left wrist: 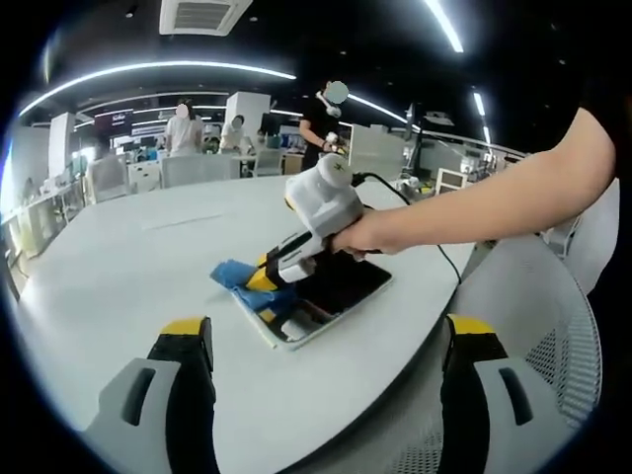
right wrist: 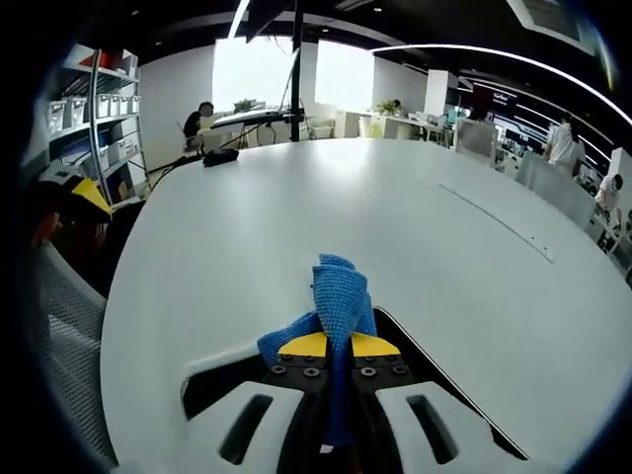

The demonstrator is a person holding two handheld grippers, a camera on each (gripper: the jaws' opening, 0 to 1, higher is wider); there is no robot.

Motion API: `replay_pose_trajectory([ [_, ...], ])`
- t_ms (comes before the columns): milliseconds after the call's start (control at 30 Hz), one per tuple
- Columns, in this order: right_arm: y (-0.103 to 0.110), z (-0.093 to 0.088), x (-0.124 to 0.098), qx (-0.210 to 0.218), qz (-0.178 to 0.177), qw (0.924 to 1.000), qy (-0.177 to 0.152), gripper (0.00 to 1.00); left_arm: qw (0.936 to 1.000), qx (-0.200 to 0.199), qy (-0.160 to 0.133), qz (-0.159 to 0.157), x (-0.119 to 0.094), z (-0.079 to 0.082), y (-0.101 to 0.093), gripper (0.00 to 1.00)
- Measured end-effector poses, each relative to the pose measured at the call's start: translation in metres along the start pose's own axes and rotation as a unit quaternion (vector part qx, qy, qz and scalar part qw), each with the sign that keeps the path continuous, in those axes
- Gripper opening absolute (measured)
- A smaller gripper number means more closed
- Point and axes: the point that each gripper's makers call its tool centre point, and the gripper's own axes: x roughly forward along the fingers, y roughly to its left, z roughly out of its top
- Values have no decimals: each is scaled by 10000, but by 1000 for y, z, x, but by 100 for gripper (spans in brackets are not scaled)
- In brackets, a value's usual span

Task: Wipe the mirror surface with the cleaning cloth until all visible marks leave the cleaned area.

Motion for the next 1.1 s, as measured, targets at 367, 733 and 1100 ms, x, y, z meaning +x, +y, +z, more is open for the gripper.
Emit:
replay_pose_trajectory([
  [367, -13, 4, 5, 93, -199, 9997, -47, 0, 9999, 36, 54, -100, 2, -1, -4, 94],
  [733, -17, 4, 7, 126, -305, 9994, -55, 0, 10000, 39, 33, -80, 2, 0, -5, 94],
  [1100, -18, 3, 7, 221, -276, 9994, -48, 0, 10000, 8, 83, -53, 3, -2, -3, 95],
])
